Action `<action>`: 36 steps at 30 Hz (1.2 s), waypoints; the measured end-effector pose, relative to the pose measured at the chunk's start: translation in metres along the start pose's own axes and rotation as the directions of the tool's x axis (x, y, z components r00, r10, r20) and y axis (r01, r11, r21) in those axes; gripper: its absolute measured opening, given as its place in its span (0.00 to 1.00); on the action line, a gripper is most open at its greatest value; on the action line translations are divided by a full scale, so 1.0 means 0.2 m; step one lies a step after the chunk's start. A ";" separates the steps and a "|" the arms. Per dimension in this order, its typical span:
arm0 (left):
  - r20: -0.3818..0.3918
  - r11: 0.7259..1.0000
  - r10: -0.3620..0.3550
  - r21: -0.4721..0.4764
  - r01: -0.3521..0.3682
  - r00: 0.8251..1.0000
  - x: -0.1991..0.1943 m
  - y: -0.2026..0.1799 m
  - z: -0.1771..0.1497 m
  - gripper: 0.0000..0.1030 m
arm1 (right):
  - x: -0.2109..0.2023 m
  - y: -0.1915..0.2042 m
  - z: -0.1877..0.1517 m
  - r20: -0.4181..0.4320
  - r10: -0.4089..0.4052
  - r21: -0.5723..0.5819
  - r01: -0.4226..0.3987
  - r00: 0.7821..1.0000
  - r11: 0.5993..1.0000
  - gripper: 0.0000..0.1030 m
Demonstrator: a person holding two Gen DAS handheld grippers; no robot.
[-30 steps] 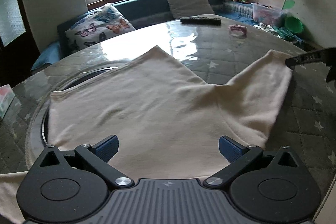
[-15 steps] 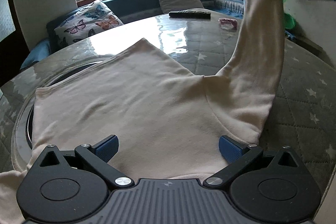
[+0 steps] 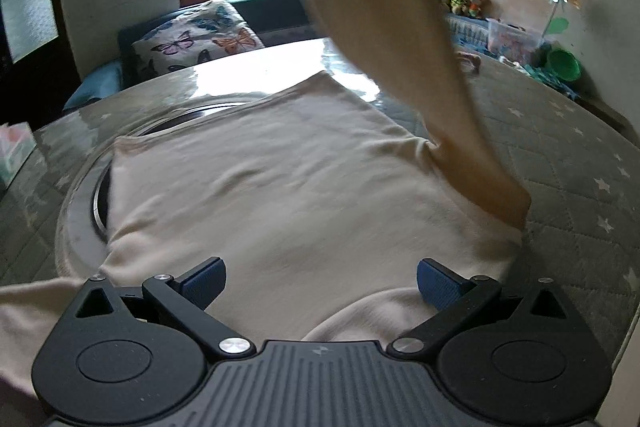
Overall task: Fold clothes
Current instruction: 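Fold the lifted sleeve over the body with the right gripper and release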
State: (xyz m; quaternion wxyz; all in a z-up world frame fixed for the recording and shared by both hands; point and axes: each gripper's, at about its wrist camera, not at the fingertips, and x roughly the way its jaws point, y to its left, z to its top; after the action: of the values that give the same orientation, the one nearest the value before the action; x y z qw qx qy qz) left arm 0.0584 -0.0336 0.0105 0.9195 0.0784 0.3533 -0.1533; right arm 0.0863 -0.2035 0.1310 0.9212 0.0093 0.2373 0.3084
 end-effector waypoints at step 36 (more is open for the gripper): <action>-0.016 0.952 0.280 -0.122 -0.280 0.960 -0.07 0.35 -0.06 1.00 | 0.34 -0.22 -0.53 -0.253 -0.122 -0.104 0.098 0.960 0.990 0.42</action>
State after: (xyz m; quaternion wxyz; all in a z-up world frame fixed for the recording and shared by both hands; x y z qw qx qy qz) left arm 0.0656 0.0387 0.0137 0.9352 0.0705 0.3469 0.0005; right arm 0.1122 -0.2139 0.0006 0.8976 -0.0861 0.3411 0.2657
